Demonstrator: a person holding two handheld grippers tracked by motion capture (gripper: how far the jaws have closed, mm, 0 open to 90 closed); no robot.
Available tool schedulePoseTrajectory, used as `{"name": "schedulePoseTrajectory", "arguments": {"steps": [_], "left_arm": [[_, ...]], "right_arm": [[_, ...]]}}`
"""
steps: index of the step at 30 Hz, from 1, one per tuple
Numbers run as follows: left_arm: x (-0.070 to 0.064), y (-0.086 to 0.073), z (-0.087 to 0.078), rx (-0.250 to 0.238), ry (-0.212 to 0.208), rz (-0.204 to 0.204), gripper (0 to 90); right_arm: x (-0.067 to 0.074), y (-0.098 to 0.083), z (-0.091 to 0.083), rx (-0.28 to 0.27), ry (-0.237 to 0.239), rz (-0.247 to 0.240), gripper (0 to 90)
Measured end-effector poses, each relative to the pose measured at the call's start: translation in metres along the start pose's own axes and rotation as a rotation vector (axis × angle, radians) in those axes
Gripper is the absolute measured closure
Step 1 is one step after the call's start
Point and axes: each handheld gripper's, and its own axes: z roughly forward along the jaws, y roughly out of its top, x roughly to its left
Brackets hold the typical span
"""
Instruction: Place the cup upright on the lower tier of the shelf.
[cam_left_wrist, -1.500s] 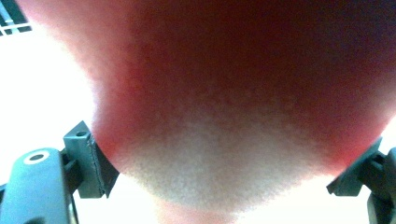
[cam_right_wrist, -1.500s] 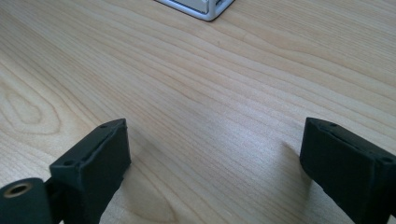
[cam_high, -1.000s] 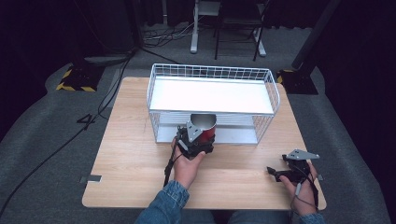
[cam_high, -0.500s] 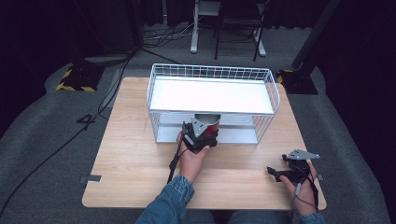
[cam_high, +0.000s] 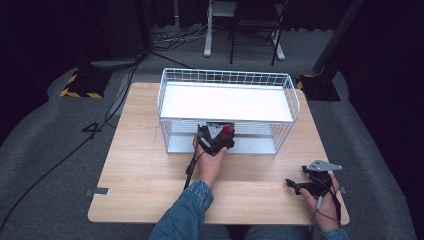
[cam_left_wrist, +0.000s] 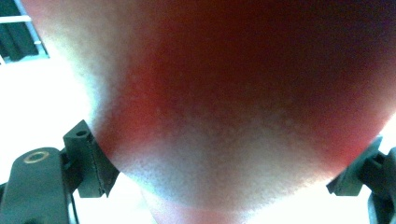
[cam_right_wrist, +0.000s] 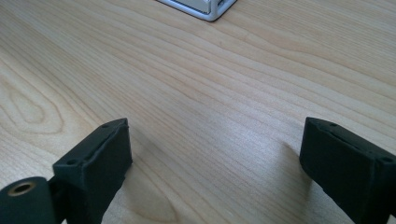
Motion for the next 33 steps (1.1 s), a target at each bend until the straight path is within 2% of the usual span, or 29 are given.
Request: {"name": "schedulePoseTrajectory", "arguments": {"steps": [1,2,5,6,7,9,11,12,13,14,16,19,20,21,24,33], "left_arm": [[0.000,0.000,0.000,0.000,0.000,0.000,16.0],[0.000,-0.001,0.000,-0.002,0.070,-0.010,16.0],[0.003,-0.003,0.005,0.006,0.081,-0.015,16.0],[0.005,-0.004,0.006,0.011,0.109,-0.019,16.0],[0.006,-0.005,0.007,0.020,0.088,-0.015,15.9],[0.007,-0.006,0.009,0.035,0.102,-0.018,15.9],[0.008,-0.007,0.009,0.043,0.113,0.014,15.8],[0.007,-0.007,0.010,0.044,0.086,0.005,15.6],[0.007,-0.007,0.010,0.041,0.085,-0.001,15.4],[0.009,-0.007,0.010,0.043,0.089,0.014,15.1],[0.009,-0.007,0.010,0.043,0.103,0.011,14.7],[0.009,-0.007,0.010,0.042,0.099,0.017,14.5],[0.009,-0.007,0.010,0.042,0.099,0.017,14.5],[0.009,-0.007,0.011,0.044,0.082,0.008,14.5],[0.010,-0.009,0.011,0.058,0.106,-0.003,14.2],[0.010,-0.013,0.008,0.079,0.104,0.002,14.7]], "right_arm": [[0.000,0.000,0.000,0.000,0.000,0.000,9.6],[0.000,0.000,0.000,0.000,0.000,-0.001,9.8],[0.000,0.000,0.000,-0.001,-0.001,-0.003,10.0],[0.000,0.000,0.000,-0.001,-0.001,-0.003,10.1],[0.000,0.000,0.000,-0.001,-0.001,-0.005,10.1],[0.000,0.000,0.000,-0.002,-0.001,-0.003,10.1],[0.000,0.000,0.000,-0.001,0.000,-0.004,10.1],[0.000,0.000,0.000,-0.001,0.000,-0.004,10.2],[0.000,0.000,0.000,-0.001,0.000,-0.004,10.2],[0.000,0.000,0.000,-0.001,0.000,-0.005,10.2],[0.000,0.000,0.000,-0.001,0.000,-0.005,10.2],[0.000,0.000,0.000,-0.001,-0.001,-0.005,10.3],[0.000,0.000,0.000,-0.002,-0.001,-0.005,10.3],[0.000,0.000,0.000,-0.002,-0.001,-0.005,10.3],[0.000,0.000,0.000,-0.001,-0.001,-0.005,10.3],[0.001,0.000,0.000,-0.001,-0.001,-0.005,10.3]]}}
